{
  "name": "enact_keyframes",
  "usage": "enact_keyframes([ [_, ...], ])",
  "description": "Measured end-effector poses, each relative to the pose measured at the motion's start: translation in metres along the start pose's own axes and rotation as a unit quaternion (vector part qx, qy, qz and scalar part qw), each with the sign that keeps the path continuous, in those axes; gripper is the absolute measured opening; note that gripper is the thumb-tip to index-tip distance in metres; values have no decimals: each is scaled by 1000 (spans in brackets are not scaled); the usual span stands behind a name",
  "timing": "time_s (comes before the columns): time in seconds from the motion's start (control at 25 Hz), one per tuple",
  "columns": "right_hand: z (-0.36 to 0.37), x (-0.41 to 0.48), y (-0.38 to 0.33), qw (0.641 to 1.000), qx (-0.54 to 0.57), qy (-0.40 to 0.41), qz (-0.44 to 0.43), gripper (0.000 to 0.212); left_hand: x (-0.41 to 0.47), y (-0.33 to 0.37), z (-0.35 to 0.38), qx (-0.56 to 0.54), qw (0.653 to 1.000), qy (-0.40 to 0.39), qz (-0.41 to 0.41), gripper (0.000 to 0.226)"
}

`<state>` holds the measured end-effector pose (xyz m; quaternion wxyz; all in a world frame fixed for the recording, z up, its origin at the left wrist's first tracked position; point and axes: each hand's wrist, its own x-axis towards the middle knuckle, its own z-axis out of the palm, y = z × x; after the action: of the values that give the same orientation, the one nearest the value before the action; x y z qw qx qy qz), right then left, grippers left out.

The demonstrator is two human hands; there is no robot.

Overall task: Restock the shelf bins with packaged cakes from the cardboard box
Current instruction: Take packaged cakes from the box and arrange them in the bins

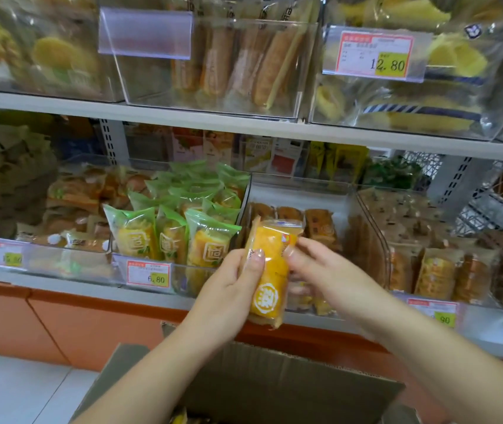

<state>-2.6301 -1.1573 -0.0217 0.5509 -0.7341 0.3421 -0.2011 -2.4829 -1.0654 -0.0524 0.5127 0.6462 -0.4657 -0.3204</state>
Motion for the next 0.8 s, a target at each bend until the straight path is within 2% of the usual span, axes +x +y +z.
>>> enact_keyframes([
  [0.08, -5, 4, 5, 999, 16, 33, -24, 63, 4, 3, 12, 18, 999, -25, 30, 54],
  [0.16, -27, 17, 7, 988, 40, 144, -25, 67, 9, 3, 16, 124, 990, -18, 69, 53],
  [0.2, -42, 22, 5, 980, 18, 196, -21, 67, 12, 2, 14, 203, 975, -1, 91, 51],
  [0.28, -69, 30, 5, 956, -135, 261, 7, 67, 14, -4, 11, 311, 944, 11, 111, 51],
  [0.36, -80, 37, 12, 927, -275, 254, 38, 66, 13, -13, 10, 367, 924, -13, 106, 53],
  [0.44, -76, 48, 20, 914, -338, 214, 70, 71, 12, -23, 9, 413, 903, -23, 113, 55],
  [0.52, -68, 59, 28, 895, -394, 162, 132, 73, 12, -28, 9, 418, 899, -22, 126, 57],
  [0.6, -60, 64, 37, 875, -435, 120, 175, 62, 13, -28, 8, 414, 900, -19, 133, 57],
  [0.72, -53, 56, 38, 864, -459, 98, 181, 56, 11, -32, 9, 406, 902, -14, 145, 59],
  [0.8, -52, 39, 25, 854, -495, 108, 119, 53, 6, -35, 6, 386, 905, 1, 177, 55],
])
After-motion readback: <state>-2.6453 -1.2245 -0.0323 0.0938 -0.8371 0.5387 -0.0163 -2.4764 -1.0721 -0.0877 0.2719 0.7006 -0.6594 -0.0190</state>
